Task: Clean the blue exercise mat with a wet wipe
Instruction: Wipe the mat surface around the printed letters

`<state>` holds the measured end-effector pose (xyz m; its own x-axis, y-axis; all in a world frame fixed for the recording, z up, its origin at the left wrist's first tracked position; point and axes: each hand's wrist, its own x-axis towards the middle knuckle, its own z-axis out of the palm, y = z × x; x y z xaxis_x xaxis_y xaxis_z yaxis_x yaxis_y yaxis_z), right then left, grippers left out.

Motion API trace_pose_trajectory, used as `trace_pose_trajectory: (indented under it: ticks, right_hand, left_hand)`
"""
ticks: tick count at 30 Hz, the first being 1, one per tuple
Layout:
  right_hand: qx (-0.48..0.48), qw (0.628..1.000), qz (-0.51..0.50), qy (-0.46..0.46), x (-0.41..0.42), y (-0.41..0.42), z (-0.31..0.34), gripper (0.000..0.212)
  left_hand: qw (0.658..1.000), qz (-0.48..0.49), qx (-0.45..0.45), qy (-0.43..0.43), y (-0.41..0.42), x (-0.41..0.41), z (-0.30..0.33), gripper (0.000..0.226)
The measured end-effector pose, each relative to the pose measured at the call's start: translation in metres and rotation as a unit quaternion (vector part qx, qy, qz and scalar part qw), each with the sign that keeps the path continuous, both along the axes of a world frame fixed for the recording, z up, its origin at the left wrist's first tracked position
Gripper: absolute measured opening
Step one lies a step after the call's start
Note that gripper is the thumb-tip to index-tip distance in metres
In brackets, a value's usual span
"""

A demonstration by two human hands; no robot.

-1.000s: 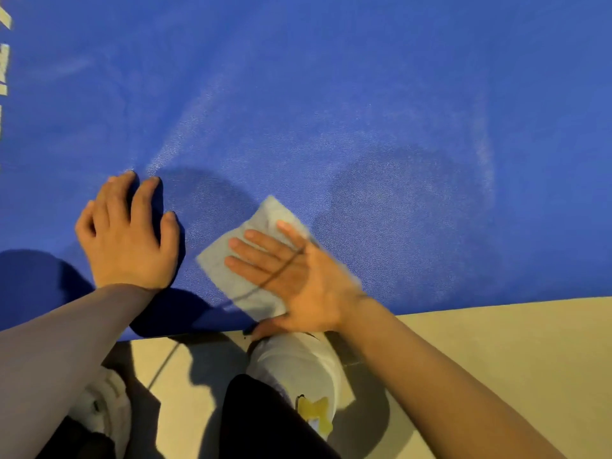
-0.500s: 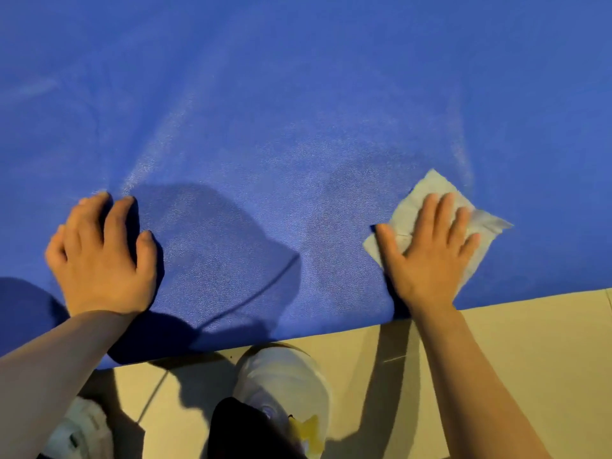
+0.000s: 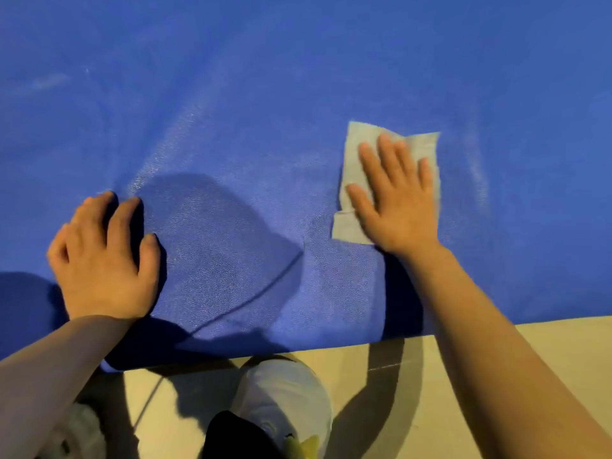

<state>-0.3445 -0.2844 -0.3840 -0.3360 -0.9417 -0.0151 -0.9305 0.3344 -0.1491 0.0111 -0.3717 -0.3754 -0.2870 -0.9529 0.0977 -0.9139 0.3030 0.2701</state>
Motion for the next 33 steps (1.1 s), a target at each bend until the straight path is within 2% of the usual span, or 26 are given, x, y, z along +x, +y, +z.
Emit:
trace_pose_trajectory:
  ticks: [2, 4, 8, 10, 12, 13, 14, 16, 18, 19, 21, 23, 25, 27, 31, 33]
  right_hand:
    - [0.041, 0.986, -0.159, -0.009, -0.054, 0.012, 0.009, 0.077]
    - [0.056, 0.967, -0.250, -0.001, -0.079, 0.016, 0.014, 0.074]
    - [0.058, 0.911, -0.406, -0.038, -0.043, -0.025, 0.015, 0.059]
    - [0.091, 0.935, -0.340, -0.034, 0.001, -0.057, 0.014, 0.062]
    - [0.087, 0.981, -0.174, -0.019, 0.066, -0.078, 0.005, 0.063]
    - [0.052, 0.996, -0.076, -0.008, 0.101, -0.083, 0.000, 0.063]
    - [0.021, 1.000, 0.021, 0.000, 0.132, -0.085, -0.004, 0.063]
    - [-0.004, 0.984, 0.175, -0.022, 0.166, -0.085, -0.002, 0.061]
    - [-0.031, 0.964, 0.259, -0.052, 0.153, -0.084, -0.004, 0.056]
    - [-0.043, 0.964, 0.257, -0.056, 0.133, -0.085, -0.004, 0.055]
    - [-0.050, 0.984, 0.168, -0.036, 0.081, -0.084, -0.005, 0.059]
    - [-0.013, 1.000, 0.004, -0.024, 0.019, -0.075, -0.001, 0.067]
    - [0.034, 0.986, -0.162, -0.028, -0.042, -0.061, 0.007, 0.075]
    - [0.058, 0.959, -0.278, -0.025, -0.085, -0.055, 0.017, 0.079]
    - [0.054, 0.918, -0.394, -0.015, -0.078, -0.091, 0.014, 0.066]
    - [0.067, 0.919, -0.387, -0.026, -0.054, -0.131, 0.013, 0.064]
  left_hand:
    - [1.000, 0.005, 0.003, 0.001, 0.001, -0.001, 0.001, 0.055]
    - [1.000, 0.011, 0.010, 0.004, 0.001, -0.004, 0.004, 0.055]
    - [1.000, 0.016, 0.008, 0.005, 0.002, -0.005, 0.005, 0.054]
    - [1.000, 0.019, 0.008, 0.009, 0.001, -0.005, 0.005, 0.053]
    - [0.999, 0.030, 0.007, 0.014, 0.002, -0.007, 0.008, 0.051]
    - [0.999, 0.045, 0.009, 0.028, -0.001, -0.011, 0.011, 0.048]
    - [0.996, 0.068, 0.013, 0.047, -0.005, -0.017, 0.013, 0.044]
    - [0.989, 0.119, 0.010, 0.083, -0.020, -0.032, 0.016, 0.037]
    - [0.985, 0.136, -0.002, 0.105, -0.043, -0.051, 0.020, 0.037]
    - [0.984, 0.135, -0.003, 0.114, -0.059, -0.062, 0.022, 0.039]
    - [0.984, 0.138, -0.001, 0.112, -0.098, -0.085, 0.022, 0.044]
    - [0.982, 0.157, 0.002, 0.108, -0.129, -0.108, 0.018, 0.045]
    - [0.972, 0.202, 0.012, 0.120, -0.146, -0.124, 0.015, 0.047]
    - [0.971, 0.220, 0.032, 0.090, -0.147, -0.133, 0.006, 0.049]
    - [0.974, 0.218, 0.032, 0.057, -0.143, -0.136, -0.006, 0.049]
    - [0.974, 0.221, 0.021, 0.052, -0.145, -0.138, -0.009, 0.048]
